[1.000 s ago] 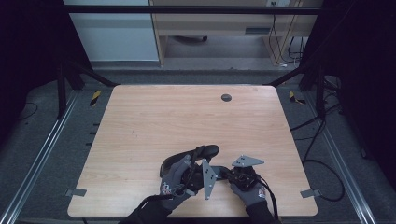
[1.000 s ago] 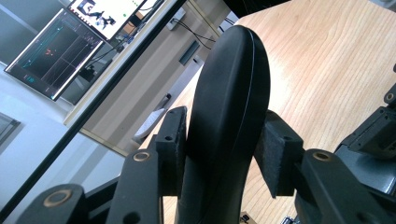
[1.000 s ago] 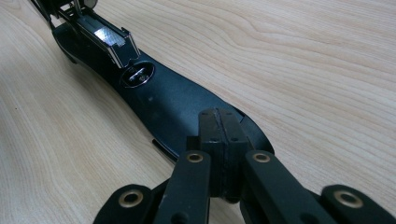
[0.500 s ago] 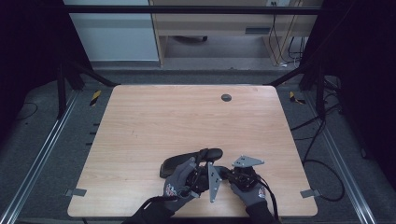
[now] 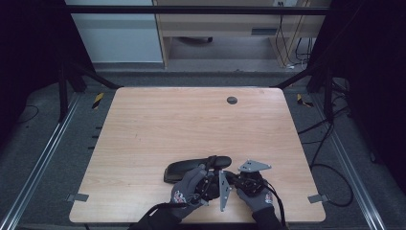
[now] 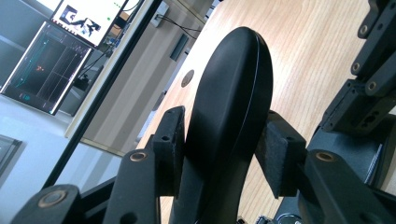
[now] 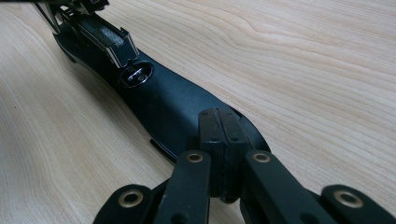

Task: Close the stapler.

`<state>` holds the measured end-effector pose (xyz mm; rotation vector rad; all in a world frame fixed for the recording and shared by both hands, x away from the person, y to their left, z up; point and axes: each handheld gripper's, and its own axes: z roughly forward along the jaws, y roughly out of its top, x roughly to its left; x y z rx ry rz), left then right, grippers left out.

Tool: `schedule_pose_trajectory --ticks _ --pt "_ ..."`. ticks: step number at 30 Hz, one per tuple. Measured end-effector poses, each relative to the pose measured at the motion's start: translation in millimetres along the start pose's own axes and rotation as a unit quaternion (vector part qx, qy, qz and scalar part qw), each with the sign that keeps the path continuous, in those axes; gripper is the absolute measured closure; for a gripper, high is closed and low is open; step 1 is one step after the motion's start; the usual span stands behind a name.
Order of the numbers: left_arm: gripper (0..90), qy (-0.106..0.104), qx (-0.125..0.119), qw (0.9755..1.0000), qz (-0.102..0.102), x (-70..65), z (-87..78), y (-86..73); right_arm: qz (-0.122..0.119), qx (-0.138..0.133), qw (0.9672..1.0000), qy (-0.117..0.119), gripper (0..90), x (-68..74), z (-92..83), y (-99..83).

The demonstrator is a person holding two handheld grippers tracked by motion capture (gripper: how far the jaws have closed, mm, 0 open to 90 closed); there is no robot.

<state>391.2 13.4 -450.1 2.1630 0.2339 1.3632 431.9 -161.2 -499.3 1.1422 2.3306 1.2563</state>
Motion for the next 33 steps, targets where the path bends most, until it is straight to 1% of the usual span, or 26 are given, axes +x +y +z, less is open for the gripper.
schedule_pose_trajectory --ticks 4,6,11,17,20,21,25,30,33 --pt "54.7 -0.001 0.004 1.0 0.008 -4.0 1.9 0.2 0.001 -0.005 1.0 0.0 90.0 -0.8 -1.8 0.4" --pt "54.6 -0.001 0.006 0.9999 0.013 -6.2 3.4 0.5 0.005 -0.004 1.0 -0.002 90.0 -0.9 -2.7 0.4" --pt "54.2 -0.003 0.009 0.9997 0.021 -10.7 5.6 0.4 0.005 0.0 1.0 -0.001 90.0 -1.6 -2.4 -0.4" --pt "53.7 -0.007 0.012 0.9996 0.026 -14.1 7.3 0.1 0.007 0.001 1.0 -0.003 90.0 -2.8 -3.3 -0.4" --pt "52.9 -0.012 0.015 0.9995 0.025 -16.1 8.5 -0.6 0.006 -0.002 1.0 -0.006 90.0 -4.9 -4.3 -0.6" --pt "52.7 -0.013 0.016 0.9994 0.026 -16.8 8.9 -0.8 0.01 -0.001 0.9999 -0.009 90.0 -5.1 -4.9 -0.5" --pt "51.8 -0.016 0.017 0.9993 0.027 -19.2 10.8 -1.7 0.012 -0.005 0.9998 -0.014 90.0 -8.2 -6.9 -0.8" --pt "50.8 -0.022 0.021 0.9992 0.027 -19.3 12.0 -1.8 0.016 -0.01 0.9996 -0.023 90.0 -11.5 -10.0 -0.6" --pt "49.2 -0.026 0.02 0.9992 0.021 -18.4 11.7 -1.7 0.02 -0.014 0.9992 -0.03 90.0 -13.9 -11.9 -1.0"
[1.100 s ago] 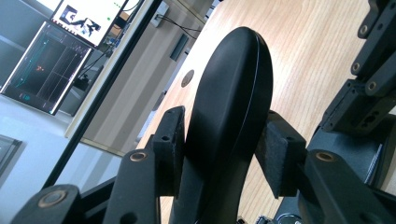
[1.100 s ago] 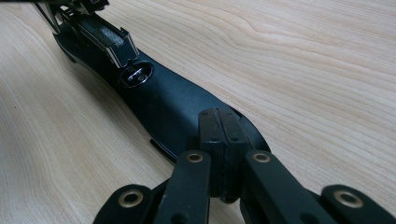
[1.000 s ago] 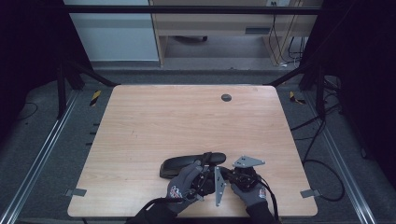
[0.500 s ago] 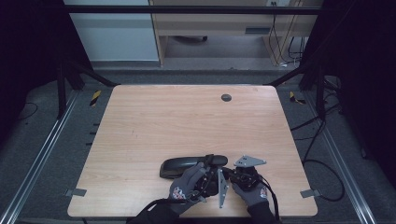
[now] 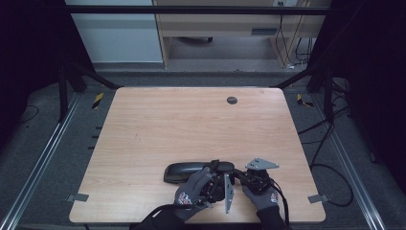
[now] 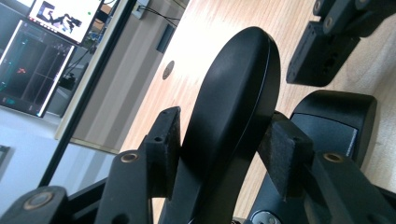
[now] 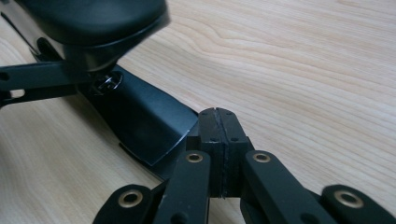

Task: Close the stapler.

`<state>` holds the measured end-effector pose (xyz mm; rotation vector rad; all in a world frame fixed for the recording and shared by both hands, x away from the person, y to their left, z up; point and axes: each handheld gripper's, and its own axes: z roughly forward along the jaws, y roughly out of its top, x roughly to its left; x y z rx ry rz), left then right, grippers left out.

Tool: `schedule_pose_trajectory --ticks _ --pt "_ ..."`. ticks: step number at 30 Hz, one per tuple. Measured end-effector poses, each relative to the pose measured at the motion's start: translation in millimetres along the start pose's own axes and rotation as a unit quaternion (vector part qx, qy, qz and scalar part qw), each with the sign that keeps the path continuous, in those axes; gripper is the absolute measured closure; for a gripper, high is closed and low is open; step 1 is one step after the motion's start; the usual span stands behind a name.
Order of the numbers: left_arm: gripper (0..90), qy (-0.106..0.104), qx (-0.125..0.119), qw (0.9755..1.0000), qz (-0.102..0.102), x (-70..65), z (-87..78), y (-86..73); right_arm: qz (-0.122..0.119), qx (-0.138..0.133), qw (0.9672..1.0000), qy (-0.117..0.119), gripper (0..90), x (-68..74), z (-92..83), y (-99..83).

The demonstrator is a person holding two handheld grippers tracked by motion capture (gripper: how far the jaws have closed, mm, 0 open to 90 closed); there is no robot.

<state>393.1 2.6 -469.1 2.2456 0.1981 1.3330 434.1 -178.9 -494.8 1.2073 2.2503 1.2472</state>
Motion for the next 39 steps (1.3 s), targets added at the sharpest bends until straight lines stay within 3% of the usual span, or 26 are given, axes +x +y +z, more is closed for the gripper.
schedule_pose_trajectory --ticks 5,12,19,23,29,33,39 --pt "41.5 -0.008 -0.015 0.9998 -0.014 3.0 -5.7 1.7 0.002 -0.006 0.9999 -0.011 85.7 -3.6 -1.9 -0.1" --pt "36.7 -0.048 -0.033 0.9968 -0.056 11.7 -13.1 2.5 0.01 -0.016 0.9996 -0.021 81.9 -7.8 -4.9 0.3" --pt "35.7 -0.086 -0.051 0.9885 -0.113 24.3 -20.6 2.4 0.017 -0.022 0.9993 -0.027 80.3 -10.8 -8.0 0.5" --pt "35.8 -0.11 -0.062 0.9813 -0.145 31.8 -24.0 1.0 0.016 -0.028 0.999 -0.031 80.3 -14.2 -10.3 0.5" --pt "36.2 -0.128 -0.074 0.9724 -0.18 42.4 -28.7 -2.6 0.02 -0.033 0.9986 -0.036 80.8 -16.7 -12.8 0.5" --pt "36.4 -0.123 -0.077 0.9712 -0.189 49.3 -32.8 -6.5 0.02 -0.036 0.9985 -0.036 83.2 -18.0 -15.1 1.2" --pt "37.5 -0.119 -0.081 0.9657 -0.216 59.3 -37.7 -15.8 0.015 -0.042 0.998 -0.044 90.0 -16.6 -19.4 3.9"
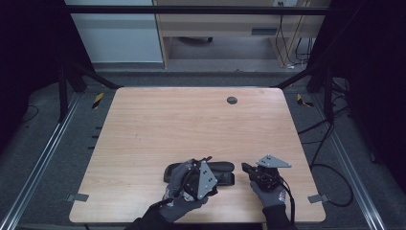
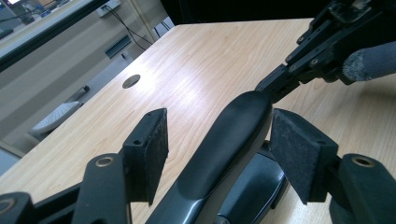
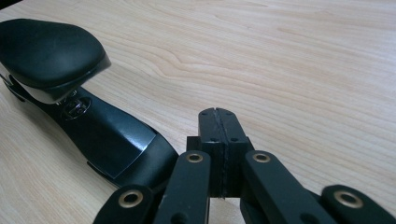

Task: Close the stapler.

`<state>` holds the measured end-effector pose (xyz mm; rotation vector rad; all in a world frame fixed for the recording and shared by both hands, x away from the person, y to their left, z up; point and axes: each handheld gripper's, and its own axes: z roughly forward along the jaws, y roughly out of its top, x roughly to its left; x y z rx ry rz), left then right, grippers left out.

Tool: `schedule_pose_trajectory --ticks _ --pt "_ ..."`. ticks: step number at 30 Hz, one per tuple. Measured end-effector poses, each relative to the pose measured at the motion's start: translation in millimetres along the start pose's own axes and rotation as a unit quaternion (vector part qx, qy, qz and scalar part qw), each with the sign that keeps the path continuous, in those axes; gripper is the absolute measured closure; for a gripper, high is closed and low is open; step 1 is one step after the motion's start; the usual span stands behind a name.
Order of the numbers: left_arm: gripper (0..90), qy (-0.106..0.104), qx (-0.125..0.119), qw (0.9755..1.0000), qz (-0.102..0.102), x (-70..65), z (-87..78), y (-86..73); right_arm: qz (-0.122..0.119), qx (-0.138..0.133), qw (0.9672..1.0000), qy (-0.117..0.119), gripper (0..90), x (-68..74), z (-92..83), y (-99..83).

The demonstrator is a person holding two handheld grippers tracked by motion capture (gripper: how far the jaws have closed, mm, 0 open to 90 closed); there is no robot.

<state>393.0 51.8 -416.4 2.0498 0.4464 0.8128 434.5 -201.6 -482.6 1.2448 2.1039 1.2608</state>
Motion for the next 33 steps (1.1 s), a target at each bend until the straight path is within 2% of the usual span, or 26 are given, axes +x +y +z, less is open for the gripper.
schedule_pose_trajectory --ticks 2,8,18,22,28,32,33 --pt "37.8 0.002 -0.004 0.9999 -0.014 5.2 -3.4 -1.4 -0.001 -0.004 1.0 0.001 90.0 0.2 -1.9 1.6" --pt "38.9 0.015 -0.017 0.999 -0.037 17.7 -14.0 -3.7 -0.004 -0.012 0.9999 0.001 90.0 -0.1 -5.1 5.8" --pt "39.9 0.04 -0.012 0.9964 -0.073 42.4 -30.0 -20.6 -0.006 -0.036 0.9992 0.012 90.0 3.1 -15.9 20.1" --pt "40.3 0.048 -0.009 0.9945 -0.092 53.6 -36.6 -30.3 -0.01 -0.049 0.9984 0.024 90.0 9.1 -21.0 29.1" --pt "41.0 0.066 -0.005 0.9912 -0.115 66.7 -47.1 -43.2 -0.017 -0.055 0.9975 0.041 90.0 17.8 -21.2 39.0" --pt "41.2 0.081 0.003 0.9883 -0.129 77.0 -54.5 -55.2 -0.018 -0.057 0.9967 0.054 90.0 24.4 -21.5 44.9" --pt "41.2 0.085 0.003 0.9867 -0.139 79.8 -56.2 -59.5 -0.02 -0.059 0.9964 0.057 90.0 26.0 -21.5 46.1"
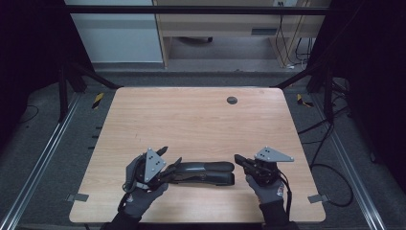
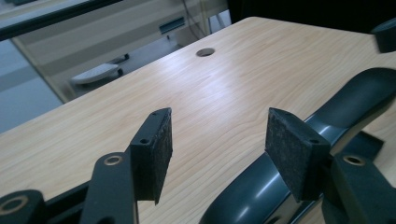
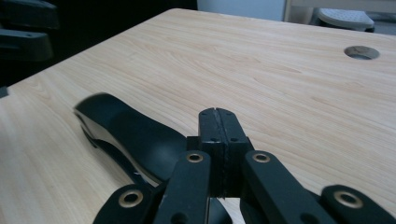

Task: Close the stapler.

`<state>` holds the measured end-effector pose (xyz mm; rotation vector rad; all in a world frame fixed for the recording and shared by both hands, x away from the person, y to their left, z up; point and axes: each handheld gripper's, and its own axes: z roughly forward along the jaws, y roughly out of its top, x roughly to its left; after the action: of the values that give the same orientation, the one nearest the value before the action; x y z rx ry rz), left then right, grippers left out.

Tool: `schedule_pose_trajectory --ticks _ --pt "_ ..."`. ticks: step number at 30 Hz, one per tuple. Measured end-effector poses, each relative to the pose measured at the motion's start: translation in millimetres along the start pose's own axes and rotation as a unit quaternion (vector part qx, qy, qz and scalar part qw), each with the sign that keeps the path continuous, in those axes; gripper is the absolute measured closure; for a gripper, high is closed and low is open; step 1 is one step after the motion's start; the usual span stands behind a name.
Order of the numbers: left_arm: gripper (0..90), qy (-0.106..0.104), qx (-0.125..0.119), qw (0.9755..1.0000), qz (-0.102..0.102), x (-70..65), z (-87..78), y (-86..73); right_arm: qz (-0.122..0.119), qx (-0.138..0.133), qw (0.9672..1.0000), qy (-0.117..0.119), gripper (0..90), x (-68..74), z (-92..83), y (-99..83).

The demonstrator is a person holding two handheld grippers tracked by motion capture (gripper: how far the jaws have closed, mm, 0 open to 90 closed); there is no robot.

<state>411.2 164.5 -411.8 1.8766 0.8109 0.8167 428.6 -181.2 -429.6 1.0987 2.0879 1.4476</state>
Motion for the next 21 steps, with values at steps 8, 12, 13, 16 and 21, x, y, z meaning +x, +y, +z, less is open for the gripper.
schedule_pose_trajectory --ticks 8,12,13,16,21 --pt "41.2 0.029 0.017 0.999 -0.028 20.4 -5.8 -22.8 -0.007 0.011 0.9997 0.021 90.0 11.2 6.3 2.3" --pt "40.8 0.043 0.024 0.9979 -0.043 28.7 -8.5 -33.5 -0.006 0.023 0.9994 0.027 90.0 14.5 10.2 -0.4" --pt "40.8 0.046 0.025 0.9976 -0.046 30.1 -8.7 -35.4 -0.006 0.022 0.9994 0.027 90.0 15.1 11.0 -1.4" --pt "40.8 0.054 0.034 0.9966 -0.052 35.0 -9.0 -41.9 -0.003 0.022 0.9994 0.026 90.0 15.4 10.9 -1.7" --pt "40.6 0.064 0.042 0.9952 -0.061 39.4 -10.0 -50.5 -0.008 0.029 0.9995 0.014 90.0 17.4 13.1 -6.9"
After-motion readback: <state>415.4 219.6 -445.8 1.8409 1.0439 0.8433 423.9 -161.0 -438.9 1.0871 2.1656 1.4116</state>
